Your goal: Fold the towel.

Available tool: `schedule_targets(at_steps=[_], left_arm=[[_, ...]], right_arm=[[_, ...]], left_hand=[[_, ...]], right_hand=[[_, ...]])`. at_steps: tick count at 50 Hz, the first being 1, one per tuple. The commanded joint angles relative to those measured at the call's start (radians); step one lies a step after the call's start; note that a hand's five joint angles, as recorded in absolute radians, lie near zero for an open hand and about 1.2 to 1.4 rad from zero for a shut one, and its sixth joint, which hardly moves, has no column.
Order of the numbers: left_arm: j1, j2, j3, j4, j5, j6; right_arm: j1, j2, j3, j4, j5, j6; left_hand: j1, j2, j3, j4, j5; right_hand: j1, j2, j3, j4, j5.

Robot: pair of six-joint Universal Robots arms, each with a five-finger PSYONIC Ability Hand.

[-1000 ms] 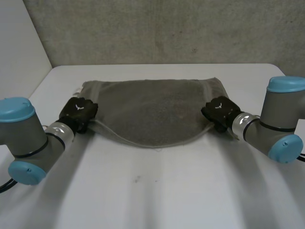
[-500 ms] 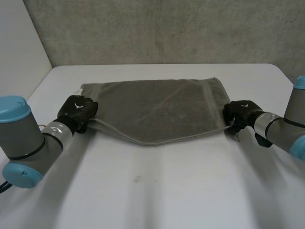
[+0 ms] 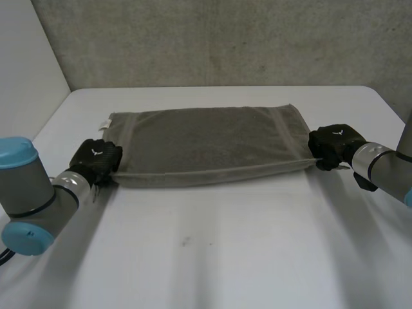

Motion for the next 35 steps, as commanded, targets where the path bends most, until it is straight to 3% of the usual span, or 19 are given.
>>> schedule_targets(at_steps=[1, 4, 5, 6, 12, 14, 15, 17, 20, 22, 23, 25, 31, 35], left_arm=[[0.006, 0.023, -0.029, -0.01, -0.01, 0.009], [0.008, 0.044, -0.046, -0.008, -0.018, 0.011], [0.008, 0.066, -0.061, -0.01, -0.023, 0.014], [0.008, 0.091, -0.081, -0.013, -0.026, 0.015], [0.005, 0.183, -0.146, -0.086, -0.029, 0.015], [0.003, 0.258, -0.182, -0.211, -0.027, 0.032], [0.003, 0.258, -0.183, -0.212, -0.027, 0.032], [0.005, 0.324, -0.209, -0.378, -0.027, 0.072], [0.006, 0.352, -0.216, -0.474, -0.027, 0.1], [0.008, 0.396, -0.229, -0.662, -0.026, 0.161], [0.008, 0.396, -0.229, -0.663, -0.026, 0.161], [0.006, 0.435, -0.227, -0.793, -0.018, 0.205], [0.0, 0.442, -0.178, -0.744, -0.015, 0.21], [-0.009, 0.391, -0.112, -0.546, -0.018, 0.193]], right_arm=[[0.0, -0.012, 0.016, 0.003, 0.011, -0.077], [0.0, -0.021, 0.025, 0.004, 0.013, -0.094], [0.001, -0.034, 0.034, 0.011, 0.013, -0.114], [0.001, -0.05, 0.043, 0.026, 0.013, -0.139], [0.004, -0.104, 0.073, 0.129, 0.013, -0.24], [0.003, -0.156, 0.099, 0.24, 0.014, -0.333], [0.003, -0.156, 0.099, 0.241, 0.014, -0.334], [-0.005, -0.214, 0.14, 0.389, 0.019, -0.453], [-0.022, -0.245, 0.163, 0.471, 0.03, -0.518], [-0.064, -0.303, 0.224, 0.631, 0.066, -0.65], [-0.065, -0.303, 0.225, 0.632, 0.067, -0.651], [-0.092, -0.357, 0.269, 0.736, 0.099, -0.775], [-0.085, -0.383, 0.254, 0.695, 0.087, -0.805], [-0.062, -0.291, 0.174, 0.514, 0.096, -0.745]], left_hand=[[0.118, 0.121, 0.119, 0.12, 0.118], [0.183, 0.185, 0.184, 0.184, 0.183], [0.407, 0.409, 0.408, 0.408, 0.407], [0.496, 0.498, 0.497, 0.497, 0.496], [0.497, 0.499, 0.498, 0.498, 0.497], [0.497, 0.499, 0.498, 0.498, 0.497], [0.497, 0.499, 0.498, 0.498, 0.497], [0.497, 0.499, 0.498, 0.498, 0.497], [0.497, 0.499, 0.498, 0.498, 0.497], [0.497, 0.499, 0.498, 0.498, 0.497], [0.497, 0.499, 0.498, 0.498, 0.497], [0.497, 0.499, 0.498, 0.498, 0.497], [0.497, 0.499, 0.498, 0.498, 0.497], [0.497, 0.499, 0.498, 0.498, 0.497]], right_hand=[[0.325, 0.221, 0.208, 0.2, 0.303], [0.325, 0.221, 0.208, 0.2, 0.303], [0.325, 0.221, 0.208, 0.2, 0.303], [0.325, 0.221, 0.208, 0.2, 0.303], [0.325, 0.221, 0.208, 0.2, 0.303], [0.325, 0.221, 0.208, 0.2, 0.303], [0.325, 0.221, 0.208, 0.2, 0.303], [0.325, 0.221, 0.208, 0.2, 0.303], [0.325, 0.221, 0.208, 0.2, 0.303], [0.325, 0.221, 0.208, 0.2, 0.303], [0.325, 0.221, 0.208, 0.2, 0.303], [0.325, 0.221, 0.208, 0.2, 0.303], [0.325, 0.221, 0.208, 0.2, 0.303], [0.325, 0.221, 0.208, 0.2, 0.303]])
